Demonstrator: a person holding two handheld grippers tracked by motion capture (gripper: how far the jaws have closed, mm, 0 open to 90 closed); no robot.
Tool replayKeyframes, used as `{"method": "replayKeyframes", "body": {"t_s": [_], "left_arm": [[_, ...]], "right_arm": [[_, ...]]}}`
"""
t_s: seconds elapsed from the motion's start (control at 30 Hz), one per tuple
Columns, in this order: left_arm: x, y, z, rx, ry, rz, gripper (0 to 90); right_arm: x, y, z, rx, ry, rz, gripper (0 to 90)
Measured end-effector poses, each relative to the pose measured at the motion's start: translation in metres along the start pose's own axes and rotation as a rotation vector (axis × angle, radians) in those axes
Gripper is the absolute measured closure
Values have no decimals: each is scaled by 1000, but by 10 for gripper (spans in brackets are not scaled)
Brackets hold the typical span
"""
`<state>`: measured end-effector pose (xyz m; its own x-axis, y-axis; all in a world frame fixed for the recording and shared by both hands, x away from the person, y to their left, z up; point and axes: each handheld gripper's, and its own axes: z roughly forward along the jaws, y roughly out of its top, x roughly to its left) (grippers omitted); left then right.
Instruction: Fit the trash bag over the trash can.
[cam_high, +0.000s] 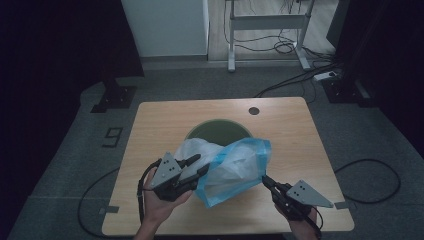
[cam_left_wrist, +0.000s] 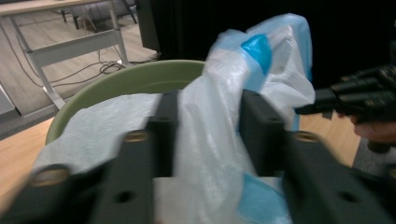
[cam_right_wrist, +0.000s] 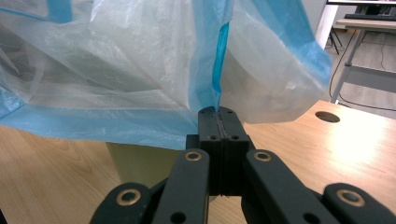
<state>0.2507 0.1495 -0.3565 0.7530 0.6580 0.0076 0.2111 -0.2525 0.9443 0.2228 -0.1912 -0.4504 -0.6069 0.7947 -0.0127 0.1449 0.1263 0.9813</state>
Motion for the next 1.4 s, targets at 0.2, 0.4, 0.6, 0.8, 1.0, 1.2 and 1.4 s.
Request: {"method": "replayKeyframes", "body": {"t_s": [0.2,0.4,0.6,0.8,1.0,1.2,1.4], "left_arm": [[16,-2,-2,-88,39,-97,888],[33,-14,-14,-190,77,-185,894],[45,-27,-21,-200,69,-241,892],[46,-45,-29,-189,48,-258,891],[46,-66,-37,-177,18,-293,891],[46,-86,-36,-141,15,-309,890],[48,-100,-34,-115,15,-326,889]], "right_arm": [[-4,-8,-3,9,-11,14,886],[-7,-12,-4,12,-20,24,886],[-10,-12,-2,13,-33,32,885],[-11,-20,1,32,-30,43,886],[-12,-27,1,61,-30,54,886],[-12,-38,4,100,-27,59,885],[-16,-47,9,136,-34,71,886]]}}
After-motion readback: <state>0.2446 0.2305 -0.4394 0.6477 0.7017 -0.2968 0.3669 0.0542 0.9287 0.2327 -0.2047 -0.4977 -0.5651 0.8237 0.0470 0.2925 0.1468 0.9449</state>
